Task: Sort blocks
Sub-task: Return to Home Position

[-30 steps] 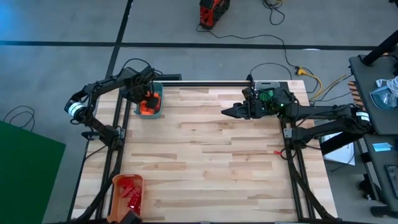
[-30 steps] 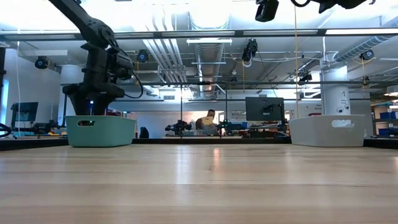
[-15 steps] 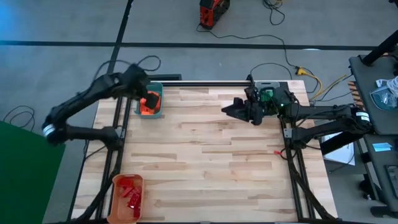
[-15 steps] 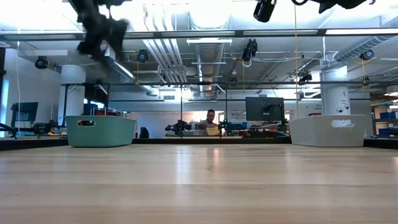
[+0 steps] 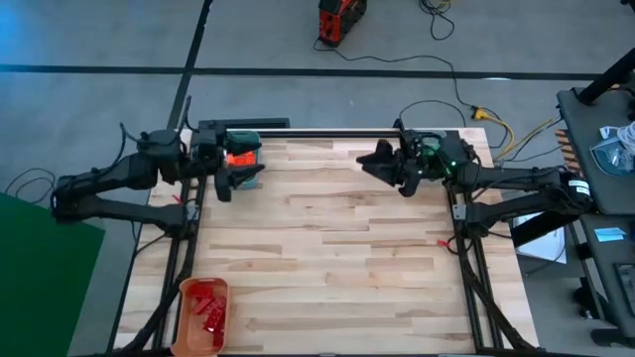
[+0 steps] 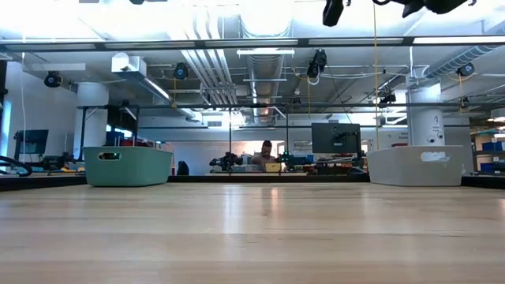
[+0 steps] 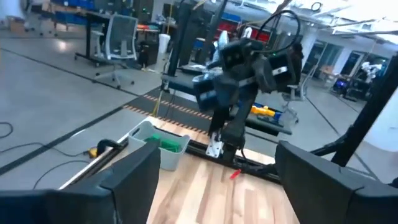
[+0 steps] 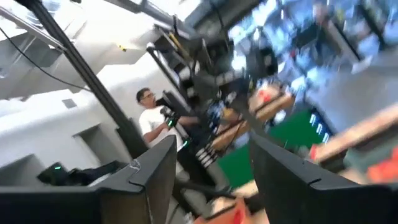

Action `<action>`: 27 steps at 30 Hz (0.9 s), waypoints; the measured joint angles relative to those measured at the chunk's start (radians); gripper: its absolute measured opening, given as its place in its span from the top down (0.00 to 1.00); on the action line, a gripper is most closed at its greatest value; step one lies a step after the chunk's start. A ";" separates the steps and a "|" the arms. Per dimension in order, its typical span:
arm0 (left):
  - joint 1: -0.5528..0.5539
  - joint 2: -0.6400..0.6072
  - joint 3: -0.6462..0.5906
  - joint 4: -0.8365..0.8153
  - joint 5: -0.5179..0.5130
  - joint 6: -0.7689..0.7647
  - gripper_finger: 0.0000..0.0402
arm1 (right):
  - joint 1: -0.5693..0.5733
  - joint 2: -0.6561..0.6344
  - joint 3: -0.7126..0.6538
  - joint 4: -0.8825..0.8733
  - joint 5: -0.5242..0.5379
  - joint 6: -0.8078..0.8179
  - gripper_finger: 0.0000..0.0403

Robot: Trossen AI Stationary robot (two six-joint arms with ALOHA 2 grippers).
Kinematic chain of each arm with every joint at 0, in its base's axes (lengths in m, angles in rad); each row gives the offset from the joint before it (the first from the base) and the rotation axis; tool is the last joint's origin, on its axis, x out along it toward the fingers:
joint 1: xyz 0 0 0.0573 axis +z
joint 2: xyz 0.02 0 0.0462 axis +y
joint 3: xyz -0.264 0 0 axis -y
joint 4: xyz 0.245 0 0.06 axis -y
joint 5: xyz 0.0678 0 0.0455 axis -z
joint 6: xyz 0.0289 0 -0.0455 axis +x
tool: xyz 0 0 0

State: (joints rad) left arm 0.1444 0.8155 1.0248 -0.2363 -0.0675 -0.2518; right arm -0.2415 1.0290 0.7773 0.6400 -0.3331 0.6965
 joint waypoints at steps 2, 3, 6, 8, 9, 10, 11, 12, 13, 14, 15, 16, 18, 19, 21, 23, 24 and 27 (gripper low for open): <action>0.001 0.005 0.000 0.001 -0.003 -0.009 0.28 | -0.017 0.000 0.000 0.052 0.009 -0.025 0.57; 0.003 0.009 0.001 0.001 -0.003 -0.012 0.29 | -0.026 0.000 0.000 0.073 0.011 -0.034 0.58; 0.003 0.025 0.005 0.002 -0.026 -0.055 0.29 | -0.044 -0.006 0.003 0.097 0.015 -0.059 0.62; 0.000 0.041 0.005 0.010 -0.025 -0.127 0.29 | -0.045 -0.006 0.023 0.097 0.010 -0.088 0.66; -0.004 0.048 0.005 0.004 -0.019 -0.139 0.29 | -0.045 -0.006 0.037 0.094 0.000 -0.102 0.67; -0.009 0.056 0.003 0.000 -0.016 -0.135 0.29 | -0.045 -0.006 0.056 0.090 -0.019 -0.116 0.69; -0.013 0.063 0.001 -0.010 -0.010 -0.123 0.29 | -0.045 -0.005 0.081 0.074 -0.036 -0.132 0.71; -0.016 0.067 -0.001 -0.029 -0.003 -0.108 0.29 | -0.045 -0.005 0.109 0.042 -0.050 -0.148 0.73; -0.019 0.069 -0.006 -0.043 0.005 -0.091 0.30 | -0.045 -0.005 0.141 -0.004 -0.066 -0.178 0.75; -0.020 0.069 -0.012 -0.043 0.010 -0.074 0.30 | -0.045 -0.007 0.173 -0.064 -0.072 -0.220 0.76; -0.024 0.065 -0.020 -0.026 0.019 -0.053 0.30 | -0.045 -0.011 0.209 -0.136 -0.082 -0.264 0.78; -0.026 0.058 -0.031 0.006 0.036 -0.033 0.30 | -0.045 -0.017 0.247 -0.213 -0.088 -0.311 0.80; -0.028 0.025 -0.054 0.080 0.078 0.017 0.30 | -0.045 -0.035 0.312 -0.343 -0.090 -0.407 0.84; -0.028 0.001 -0.069 0.118 0.097 0.038 0.30 | -0.046 -0.047 0.339 -0.394 -0.090 -0.451 0.86; -0.027 -0.057 -0.114 0.198 0.142 0.068 0.30 | -0.053 -0.078 0.374 -0.462 -0.091 -0.521 0.89; -0.026 -0.123 -0.177 0.269 0.193 0.079 0.30 | -0.061 -0.119 0.381 -0.489 -0.091 -0.562 0.91; -0.026 -0.161 -0.216 0.315 0.215 0.079 0.30 | -0.066 -0.144 0.380 -0.498 -0.091 -0.575 0.92; -0.026 -0.272 -0.334 0.434 0.249 0.043 0.30 | -0.080 -0.236 0.366 -0.564 -0.088 -0.599 0.96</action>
State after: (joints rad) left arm 0.1182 0.5431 0.6905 0.1979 0.1819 -0.2083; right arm -0.3218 0.7930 1.1432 0.0755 -0.4215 0.0975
